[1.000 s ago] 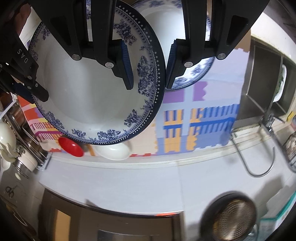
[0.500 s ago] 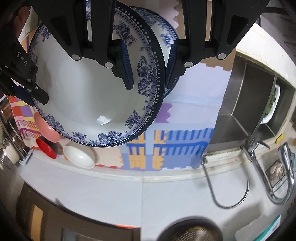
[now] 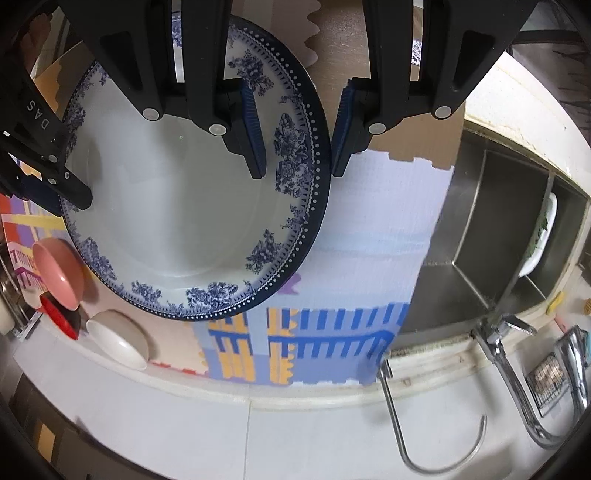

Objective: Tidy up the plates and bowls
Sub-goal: 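Lower the blue-and-white plate with both grippers onto the stacked plates, then open both grippers and lift them off the plate stack, then move both grippers to the rim of the pink bowl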

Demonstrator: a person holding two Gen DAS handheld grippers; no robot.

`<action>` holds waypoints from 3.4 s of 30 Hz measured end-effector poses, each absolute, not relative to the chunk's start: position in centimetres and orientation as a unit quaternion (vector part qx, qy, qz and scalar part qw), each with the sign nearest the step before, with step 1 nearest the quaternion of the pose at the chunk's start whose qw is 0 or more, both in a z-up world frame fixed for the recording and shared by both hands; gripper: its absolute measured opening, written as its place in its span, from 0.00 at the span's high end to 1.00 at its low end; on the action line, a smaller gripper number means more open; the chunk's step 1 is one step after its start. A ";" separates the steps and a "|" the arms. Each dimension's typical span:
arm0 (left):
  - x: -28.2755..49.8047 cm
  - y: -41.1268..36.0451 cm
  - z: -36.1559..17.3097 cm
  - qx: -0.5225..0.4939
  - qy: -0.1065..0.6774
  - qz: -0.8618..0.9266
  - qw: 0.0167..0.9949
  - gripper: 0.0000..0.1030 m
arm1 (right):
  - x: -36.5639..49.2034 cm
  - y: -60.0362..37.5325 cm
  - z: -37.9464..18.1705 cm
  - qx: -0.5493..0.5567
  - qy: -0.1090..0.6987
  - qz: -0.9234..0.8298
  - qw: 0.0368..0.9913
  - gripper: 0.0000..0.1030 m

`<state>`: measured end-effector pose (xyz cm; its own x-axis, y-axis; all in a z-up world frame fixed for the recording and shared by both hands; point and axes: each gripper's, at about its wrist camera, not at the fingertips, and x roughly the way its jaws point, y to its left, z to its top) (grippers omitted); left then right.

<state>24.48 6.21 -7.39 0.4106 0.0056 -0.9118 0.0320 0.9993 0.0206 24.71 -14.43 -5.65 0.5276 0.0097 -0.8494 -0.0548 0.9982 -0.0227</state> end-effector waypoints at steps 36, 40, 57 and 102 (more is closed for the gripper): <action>25.5 5.9 -11.3 0.033 0.597 -0.013 0.801 0.60 | 26.2 -13.7 -10.4 -0.025 0.560 0.024 0.828 0.61; 25.6 5.9 -11.4 0.027 0.599 -0.015 0.800 0.57 | 26.3 -13.8 -10.7 -0.024 0.567 0.032 0.823 0.61; 25.5 2.6 -6.5 0.030 0.545 -0.049 0.836 0.42 | 25.4 -15.8 -6.7 -0.006 0.520 0.052 0.853 0.58; 35.7 -21.2 -3.9 0.138 0.489 -0.206 0.837 0.32 | 28.5 -37.8 -3.7 0.107 0.450 -0.109 0.880 0.52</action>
<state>35.68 -21.16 -3.87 0.4380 -0.2095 -0.8742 0.4783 0.8777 0.0293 28.50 -37.85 -3.69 0.5723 -0.0948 -0.8146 0.2873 0.9535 0.0909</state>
